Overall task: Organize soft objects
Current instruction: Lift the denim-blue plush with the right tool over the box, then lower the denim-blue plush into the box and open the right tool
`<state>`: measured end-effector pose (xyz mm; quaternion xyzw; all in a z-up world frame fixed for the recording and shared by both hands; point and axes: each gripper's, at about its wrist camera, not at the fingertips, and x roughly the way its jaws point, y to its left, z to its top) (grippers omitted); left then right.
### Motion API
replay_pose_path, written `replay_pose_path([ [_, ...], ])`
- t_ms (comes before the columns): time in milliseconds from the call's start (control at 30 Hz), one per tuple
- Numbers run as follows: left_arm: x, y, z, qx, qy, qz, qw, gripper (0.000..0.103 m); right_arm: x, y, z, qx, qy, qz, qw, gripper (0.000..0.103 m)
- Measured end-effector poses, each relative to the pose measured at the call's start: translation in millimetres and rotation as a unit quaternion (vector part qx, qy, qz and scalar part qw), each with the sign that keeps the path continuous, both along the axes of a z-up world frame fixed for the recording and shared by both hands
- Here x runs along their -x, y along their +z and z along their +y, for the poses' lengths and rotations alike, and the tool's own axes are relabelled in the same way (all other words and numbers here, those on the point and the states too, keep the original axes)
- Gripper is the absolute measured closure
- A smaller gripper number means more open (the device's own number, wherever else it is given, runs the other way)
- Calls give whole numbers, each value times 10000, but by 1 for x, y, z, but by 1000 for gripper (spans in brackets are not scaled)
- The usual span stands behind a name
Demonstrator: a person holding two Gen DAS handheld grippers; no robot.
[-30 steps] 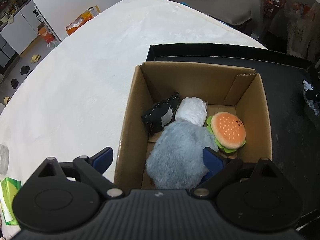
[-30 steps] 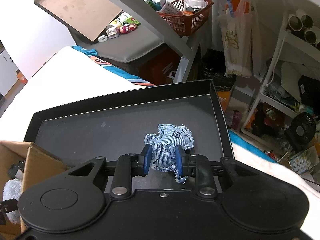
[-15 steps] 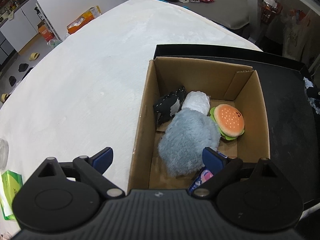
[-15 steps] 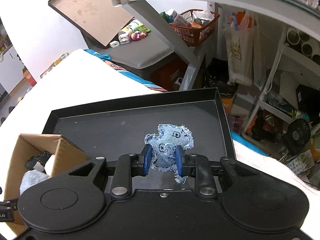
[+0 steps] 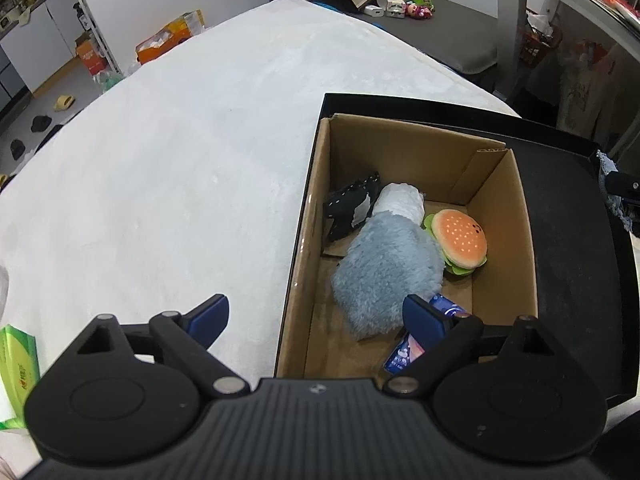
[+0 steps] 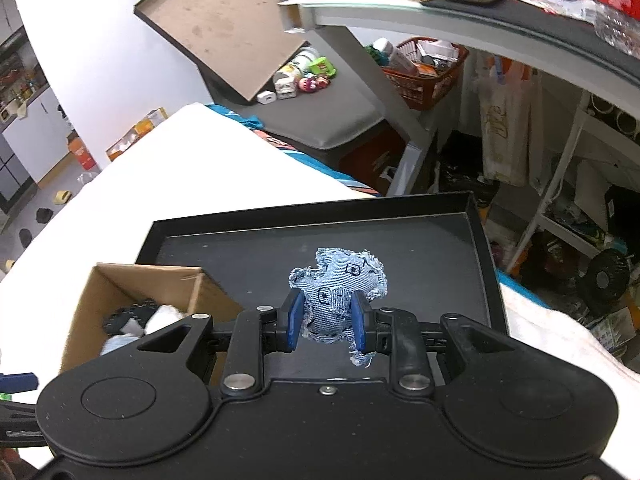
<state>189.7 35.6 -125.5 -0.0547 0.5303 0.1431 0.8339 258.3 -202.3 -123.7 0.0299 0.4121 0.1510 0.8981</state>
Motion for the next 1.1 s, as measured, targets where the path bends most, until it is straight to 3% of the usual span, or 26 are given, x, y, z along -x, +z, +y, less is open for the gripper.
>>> replay_pose_path([
  [233,11,3,11,156,-42,-140,9998,16,16,16,23,33,162,-95,9998,78],
  [367,16,1,20,290,13,-59,9996,32,26,22,37,41,257,-96,9996,78],
  [1100,34,-21,44,924,-15,103,9957,92,71,33,92,151,654,109,9977,77],
])
